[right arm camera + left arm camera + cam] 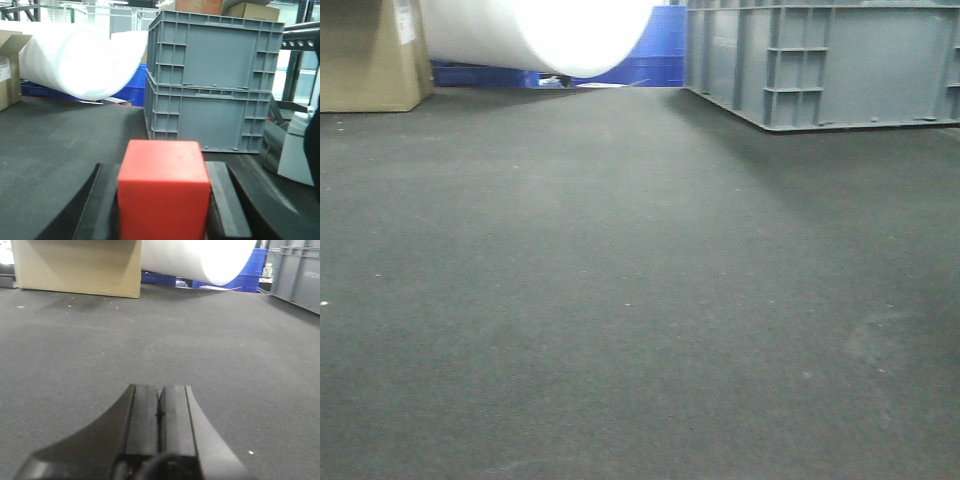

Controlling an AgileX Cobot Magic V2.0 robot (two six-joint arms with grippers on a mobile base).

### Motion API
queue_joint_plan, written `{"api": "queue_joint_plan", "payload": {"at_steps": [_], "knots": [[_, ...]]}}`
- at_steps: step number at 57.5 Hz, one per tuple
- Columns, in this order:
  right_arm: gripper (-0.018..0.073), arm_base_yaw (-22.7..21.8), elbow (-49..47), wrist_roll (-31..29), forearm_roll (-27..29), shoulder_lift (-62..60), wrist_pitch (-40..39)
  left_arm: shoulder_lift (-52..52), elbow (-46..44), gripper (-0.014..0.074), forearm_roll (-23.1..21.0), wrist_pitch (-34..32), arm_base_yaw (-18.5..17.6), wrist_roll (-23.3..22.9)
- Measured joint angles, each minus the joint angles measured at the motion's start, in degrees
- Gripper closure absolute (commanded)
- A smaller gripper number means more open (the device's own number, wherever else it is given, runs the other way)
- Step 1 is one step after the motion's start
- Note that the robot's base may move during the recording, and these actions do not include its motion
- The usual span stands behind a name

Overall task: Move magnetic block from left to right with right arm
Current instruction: 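Stop the base at the table near the grey crates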

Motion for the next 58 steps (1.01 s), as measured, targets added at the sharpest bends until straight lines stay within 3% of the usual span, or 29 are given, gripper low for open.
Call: {"api": "queue_joint_plan", "payload": {"at_steps": [58], "knots": [[0.0283,0.0,0.0,0.0,0.2,0.0,0.1,0.0,0.0,0.0722,0.0,0.0,0.0,0.0]]}}
